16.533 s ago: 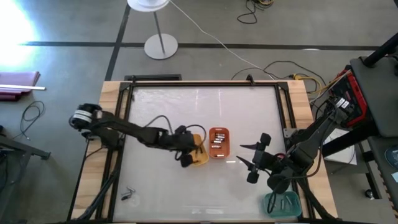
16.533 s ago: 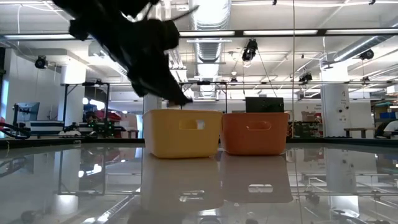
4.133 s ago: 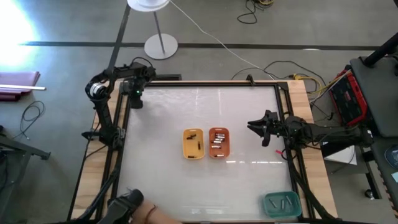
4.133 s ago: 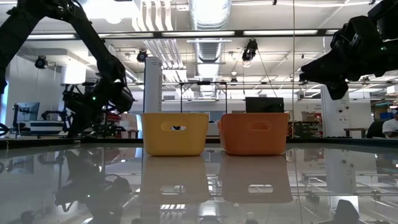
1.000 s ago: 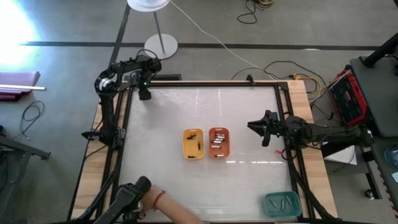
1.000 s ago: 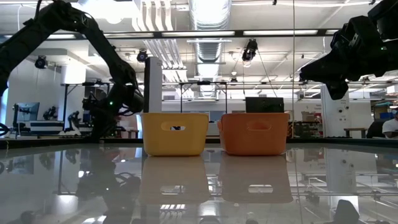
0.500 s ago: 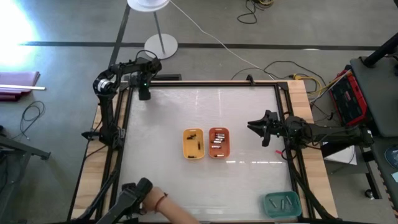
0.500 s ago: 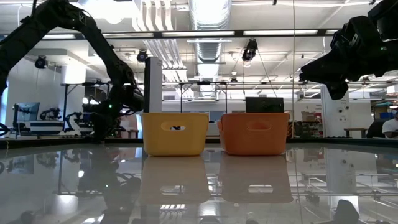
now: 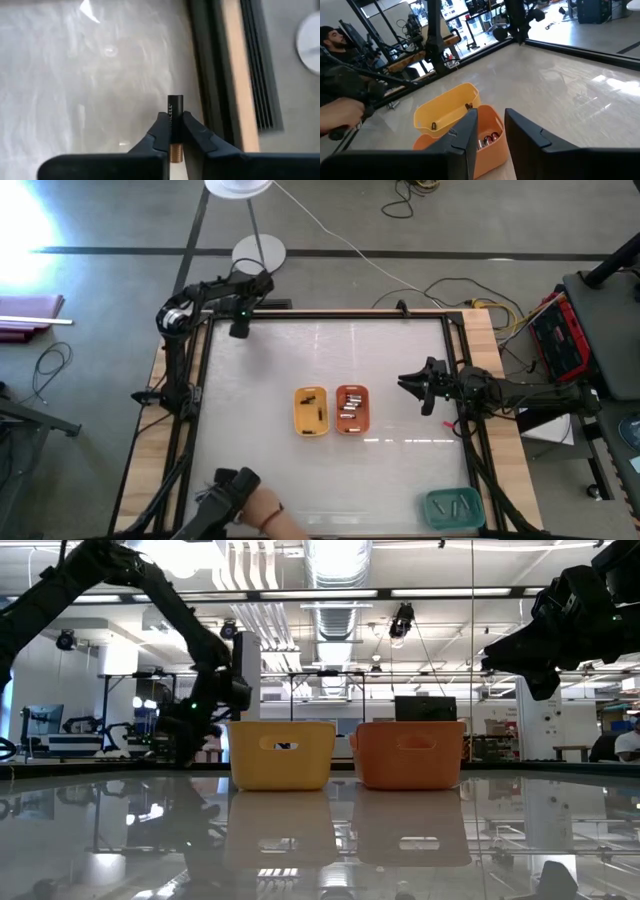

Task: Sort batteries
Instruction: Put the black battery into the yellow bin

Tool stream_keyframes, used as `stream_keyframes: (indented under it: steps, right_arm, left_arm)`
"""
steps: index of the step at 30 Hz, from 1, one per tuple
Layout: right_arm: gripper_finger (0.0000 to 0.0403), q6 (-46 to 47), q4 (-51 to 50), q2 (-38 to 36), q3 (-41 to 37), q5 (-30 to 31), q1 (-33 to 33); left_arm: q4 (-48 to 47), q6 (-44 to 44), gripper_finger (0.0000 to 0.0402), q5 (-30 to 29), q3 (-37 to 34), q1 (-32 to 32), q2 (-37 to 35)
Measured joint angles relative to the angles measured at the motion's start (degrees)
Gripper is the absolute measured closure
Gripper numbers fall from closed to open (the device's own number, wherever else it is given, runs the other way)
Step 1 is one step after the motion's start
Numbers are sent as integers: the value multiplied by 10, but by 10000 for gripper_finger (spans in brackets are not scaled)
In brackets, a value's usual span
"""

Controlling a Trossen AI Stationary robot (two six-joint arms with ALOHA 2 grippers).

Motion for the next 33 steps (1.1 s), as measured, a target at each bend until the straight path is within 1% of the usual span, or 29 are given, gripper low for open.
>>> stream_keyframes:
  steps: [6, 13, 18, 21, 24, 30, 33]
  right_arm:
    - [331, 0, 0, 0, 0, 0, 0]
    - [343, 0, 0, 0, 0, 0, 0]
    - [341, 0, 0, 0, 0, 0, 0]
    - [335, 0, 0, 0, 0, 0, 0]
    - [328, 0, 0, 0, 0, 0, 0]
    - [314, 0, 0, 0, 0, 0, 0]
    - [309, 0, 0, 0, 0, 0, 0]
  left_arm:
    - [-14, 27, 400, -14, 41, -46, -25]
    - [-82, 37, 401, -24, 140, -132, -27]
    - [-147, 37, 401, -50, 209, -217, -27]
    - [-196, 22, 401, -66, 231, -270, -28]
    - [-243, 2, 401, -78, 241, -327, -28]
    - [-274, -51, 401, -122, 241, -452, -29]
    - [-288, -72, 401, -125, 241, -517, -36]
